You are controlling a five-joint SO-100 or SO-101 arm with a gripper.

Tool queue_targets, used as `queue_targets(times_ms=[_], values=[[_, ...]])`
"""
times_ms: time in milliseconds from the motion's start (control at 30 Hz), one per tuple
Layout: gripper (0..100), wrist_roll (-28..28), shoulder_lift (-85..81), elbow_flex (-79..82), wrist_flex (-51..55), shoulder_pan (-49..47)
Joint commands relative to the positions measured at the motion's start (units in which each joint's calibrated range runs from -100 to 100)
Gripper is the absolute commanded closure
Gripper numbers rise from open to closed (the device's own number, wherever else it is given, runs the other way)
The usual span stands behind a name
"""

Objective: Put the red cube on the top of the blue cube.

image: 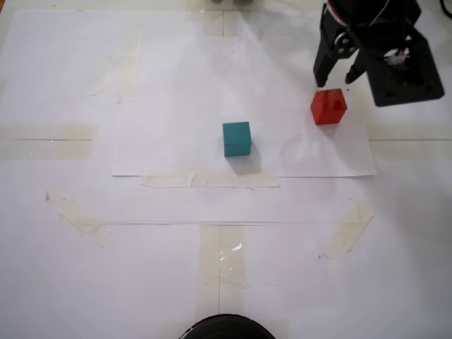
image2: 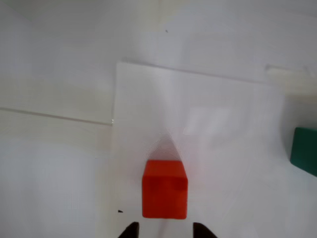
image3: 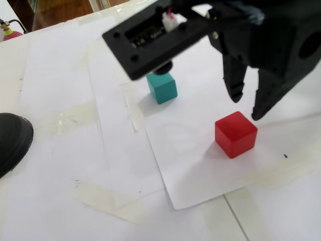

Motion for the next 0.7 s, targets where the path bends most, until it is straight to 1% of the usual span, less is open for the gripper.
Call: queue_targets(times_ms=[0,167,667], values=[[79,0.59,-3.71,0.18,-5.18,-1.05],[77,0.88,-4.65,3.81,-9.18,-1.81],[77,1.66,-5.94,9.07,-11.70,-0.97]])
